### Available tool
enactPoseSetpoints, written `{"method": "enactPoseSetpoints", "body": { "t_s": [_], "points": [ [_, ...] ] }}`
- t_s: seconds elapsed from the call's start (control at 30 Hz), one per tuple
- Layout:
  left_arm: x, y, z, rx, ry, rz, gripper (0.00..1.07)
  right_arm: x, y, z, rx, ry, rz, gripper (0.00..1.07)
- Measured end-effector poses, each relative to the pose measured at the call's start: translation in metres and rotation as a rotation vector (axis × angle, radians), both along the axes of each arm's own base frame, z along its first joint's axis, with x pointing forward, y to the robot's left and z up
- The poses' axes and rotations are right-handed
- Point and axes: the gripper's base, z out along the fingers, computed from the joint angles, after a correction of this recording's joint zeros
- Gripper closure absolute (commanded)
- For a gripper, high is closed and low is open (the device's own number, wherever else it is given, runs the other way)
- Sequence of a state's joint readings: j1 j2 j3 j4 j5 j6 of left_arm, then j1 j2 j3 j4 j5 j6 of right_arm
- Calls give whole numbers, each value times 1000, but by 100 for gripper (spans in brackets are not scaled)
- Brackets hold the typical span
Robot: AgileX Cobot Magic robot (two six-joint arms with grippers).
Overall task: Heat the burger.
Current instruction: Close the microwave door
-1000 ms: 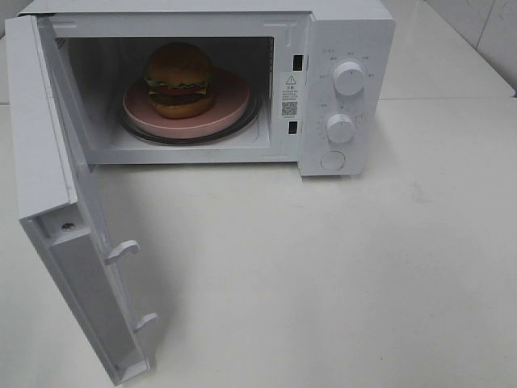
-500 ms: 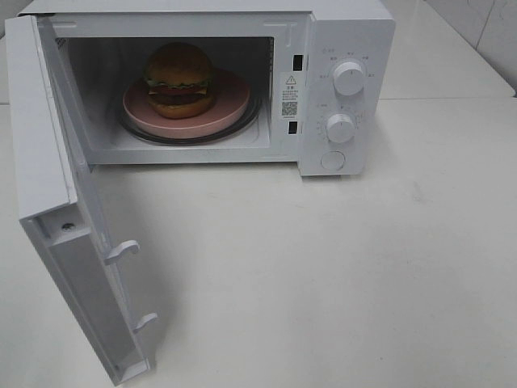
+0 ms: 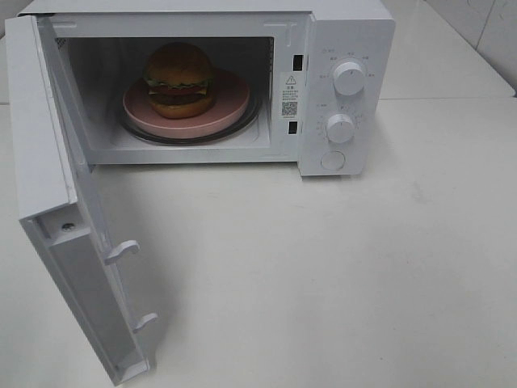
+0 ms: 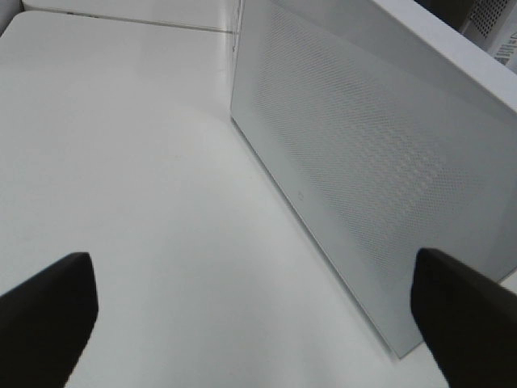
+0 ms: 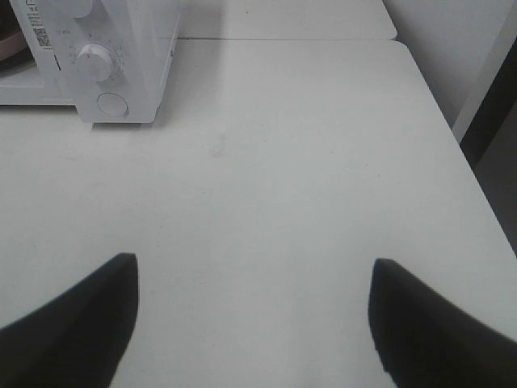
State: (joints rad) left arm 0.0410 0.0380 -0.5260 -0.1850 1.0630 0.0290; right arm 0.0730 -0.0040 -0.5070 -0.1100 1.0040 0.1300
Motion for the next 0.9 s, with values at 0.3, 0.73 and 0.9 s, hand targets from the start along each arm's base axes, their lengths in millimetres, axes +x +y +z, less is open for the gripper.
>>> {"method": "enactPoseSetpoints", "body": {
  "t_s": [0.3,0.73,0.9],
  "points": [
    [31,1,13,43,20,-22,9,0,0,0,3,0,2,31],
    [76,10,10,78,-49,43,61,0,0,0,4,0,3,31],
    [89,11,7,77,-25,49,104,0,0,0,5,0,3,31]
  ]
}}
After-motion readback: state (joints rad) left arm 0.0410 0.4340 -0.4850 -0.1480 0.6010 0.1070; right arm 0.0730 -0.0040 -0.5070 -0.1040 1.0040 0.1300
